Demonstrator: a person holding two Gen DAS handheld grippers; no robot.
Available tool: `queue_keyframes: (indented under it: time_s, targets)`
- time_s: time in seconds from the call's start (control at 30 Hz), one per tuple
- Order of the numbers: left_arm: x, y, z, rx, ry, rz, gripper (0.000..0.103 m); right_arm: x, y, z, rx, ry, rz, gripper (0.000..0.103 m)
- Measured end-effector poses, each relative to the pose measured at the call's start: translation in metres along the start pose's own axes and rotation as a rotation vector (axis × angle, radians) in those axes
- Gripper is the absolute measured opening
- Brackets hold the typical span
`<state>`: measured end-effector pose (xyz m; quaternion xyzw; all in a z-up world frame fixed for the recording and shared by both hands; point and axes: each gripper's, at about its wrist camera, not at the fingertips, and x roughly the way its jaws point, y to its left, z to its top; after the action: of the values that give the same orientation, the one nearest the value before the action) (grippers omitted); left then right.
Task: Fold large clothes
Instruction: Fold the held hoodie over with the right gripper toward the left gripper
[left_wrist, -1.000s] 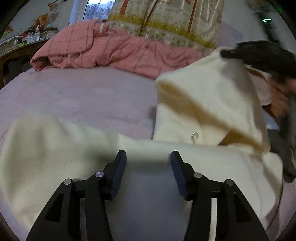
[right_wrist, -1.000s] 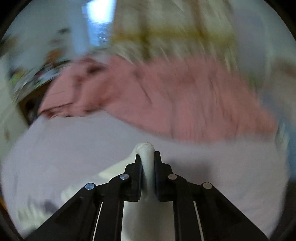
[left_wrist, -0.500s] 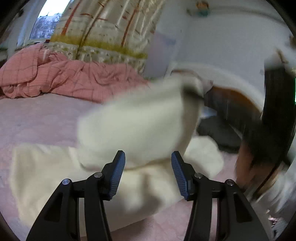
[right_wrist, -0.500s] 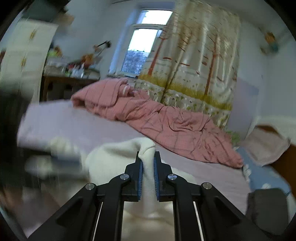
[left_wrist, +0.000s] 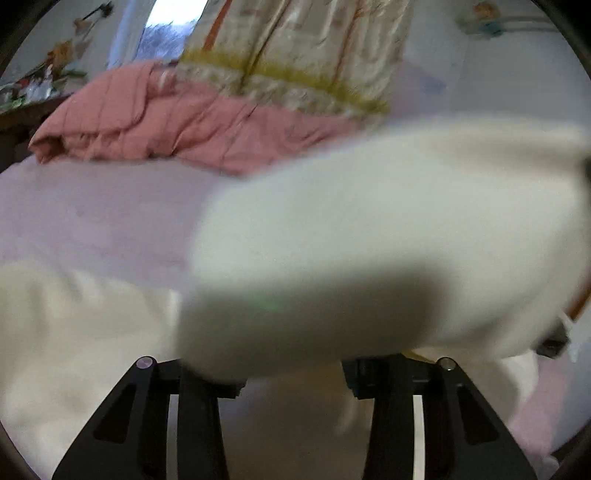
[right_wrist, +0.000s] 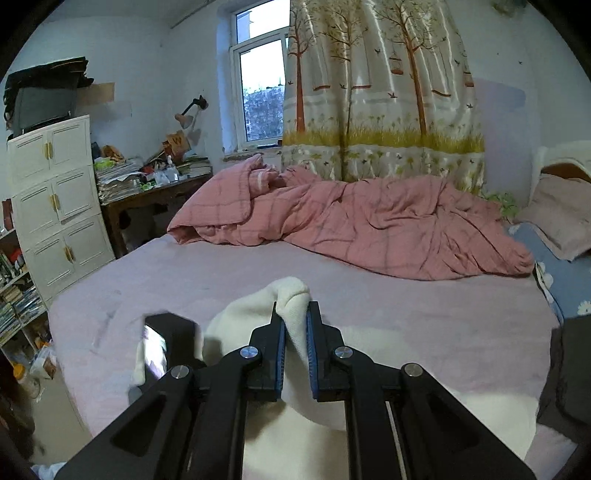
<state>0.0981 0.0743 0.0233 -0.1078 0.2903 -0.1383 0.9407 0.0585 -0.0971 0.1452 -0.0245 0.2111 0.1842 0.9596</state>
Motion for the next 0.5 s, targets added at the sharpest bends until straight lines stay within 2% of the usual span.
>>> queue_keyframes:
  time_s: [0.07, 0.1, 0.17, 0.23, 0.3, 0.37, 0.4, 0.47, 0.5]
  targets:
    - [-0.028, -0.003, 0.0, 0.104, 0.008, -0.044, 0.042, -0.001, 0.0, -0.004, -0.027, -0.013, -0.033, 0.011]
    - [-0.039, -0.005, -0.002, 0.156, 0.032, -0.054, 0.046, -0.001, -0.001, -0.004, -0.026, -0.016, -0.042, 0.011]
    - [-0.055, -0.005, -0.011, 0.212, 0.024, -0.055, 0.049, 0.002, -0.004, -0.001, -0.01, -0.021, -0.036, 0.011]
    - [-0.06, -0.003, -0.009, 0.202, 0.033, -0.073, 0.049, 0.008, -0.003, 0.002, -0.019, -0.028, -0.058, 0.011]
    - [-0.061, 0.002, 0.0, 0.171, 0.004, -0.124, 0.05, 0.012, -0.001, 0.007, -0.021, -0.039, -0.071, 0.011]
    - [-0.062, 0.002, 0.006, 0.134, -0.015, -0.184, 0.05, 0.016, 0.0, 0.012, -0.011, -0.033, -0.055, 0.011]
    - [-0.063, 0.0, 0.006, 0.12, -0.031, -0.186, 0.05, 0.016, 0.002, 0.013, -0.012, -0.031, -0.047, 0.011]
    - [-0.05, -0.002, 0.017, 0.118, -0.06, -0.135, 0.05, 0.014, 0.006, 0.011, -0.018, -0.025, -0.022, 0.011]
    - [-0.038, -0.002, 0.022, 0.115, -0.05, -0.078, 0.049, 0.012, 0.007, 0.008, -0.014, -0.022, -0.003, 0.011]
